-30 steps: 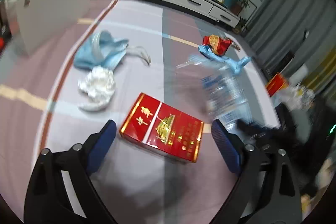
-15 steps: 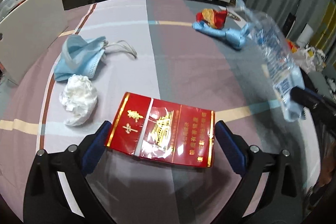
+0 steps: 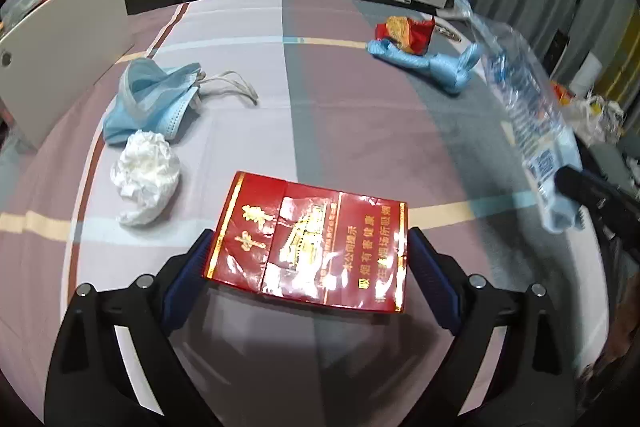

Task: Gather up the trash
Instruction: 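Grasp the red cigarette box with the left tool while the right tool grasps the clear plastic wrapper, then carry the red box and clear wrapper over the black bin and release both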

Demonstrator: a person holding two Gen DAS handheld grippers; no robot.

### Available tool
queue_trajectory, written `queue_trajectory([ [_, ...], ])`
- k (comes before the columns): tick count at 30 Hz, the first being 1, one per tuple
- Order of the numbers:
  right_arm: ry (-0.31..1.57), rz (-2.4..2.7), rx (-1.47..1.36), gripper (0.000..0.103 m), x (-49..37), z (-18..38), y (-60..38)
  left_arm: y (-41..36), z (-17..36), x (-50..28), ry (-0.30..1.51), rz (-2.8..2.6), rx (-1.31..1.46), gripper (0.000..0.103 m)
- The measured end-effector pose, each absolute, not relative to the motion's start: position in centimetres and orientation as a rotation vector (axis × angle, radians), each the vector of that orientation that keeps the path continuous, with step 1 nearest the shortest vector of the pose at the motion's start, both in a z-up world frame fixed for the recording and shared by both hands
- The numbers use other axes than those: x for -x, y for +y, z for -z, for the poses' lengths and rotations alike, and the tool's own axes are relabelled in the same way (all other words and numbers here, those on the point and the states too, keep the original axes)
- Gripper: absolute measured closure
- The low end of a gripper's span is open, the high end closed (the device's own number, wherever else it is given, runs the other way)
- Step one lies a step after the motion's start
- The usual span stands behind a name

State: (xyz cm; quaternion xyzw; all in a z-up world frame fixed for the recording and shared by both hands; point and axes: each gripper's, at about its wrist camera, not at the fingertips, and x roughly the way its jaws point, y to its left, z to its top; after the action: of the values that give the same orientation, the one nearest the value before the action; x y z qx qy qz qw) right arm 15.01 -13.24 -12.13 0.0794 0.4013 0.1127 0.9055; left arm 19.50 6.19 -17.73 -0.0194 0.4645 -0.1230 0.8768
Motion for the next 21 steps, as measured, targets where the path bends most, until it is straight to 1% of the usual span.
queue_trajectory([
  [3,0.821,-0.224,-0.171,0.092,-14.6,11.9,-13.9,5.9,16.6,-18.8,0.946,0.293,0.079,0.01],
  [9,0.81,-0.184,-0.192,0.092,-13.4,11.4,-16.4,2.9,14.2,-16.3,0.883,0.384,0.082,0.01],
  [21,0.756,-0.038,-0.205,0.092,-9.6,10.0,-23.4,-4.2,12.5,-15.4,0.876,0.479,0.076,0.01],
])
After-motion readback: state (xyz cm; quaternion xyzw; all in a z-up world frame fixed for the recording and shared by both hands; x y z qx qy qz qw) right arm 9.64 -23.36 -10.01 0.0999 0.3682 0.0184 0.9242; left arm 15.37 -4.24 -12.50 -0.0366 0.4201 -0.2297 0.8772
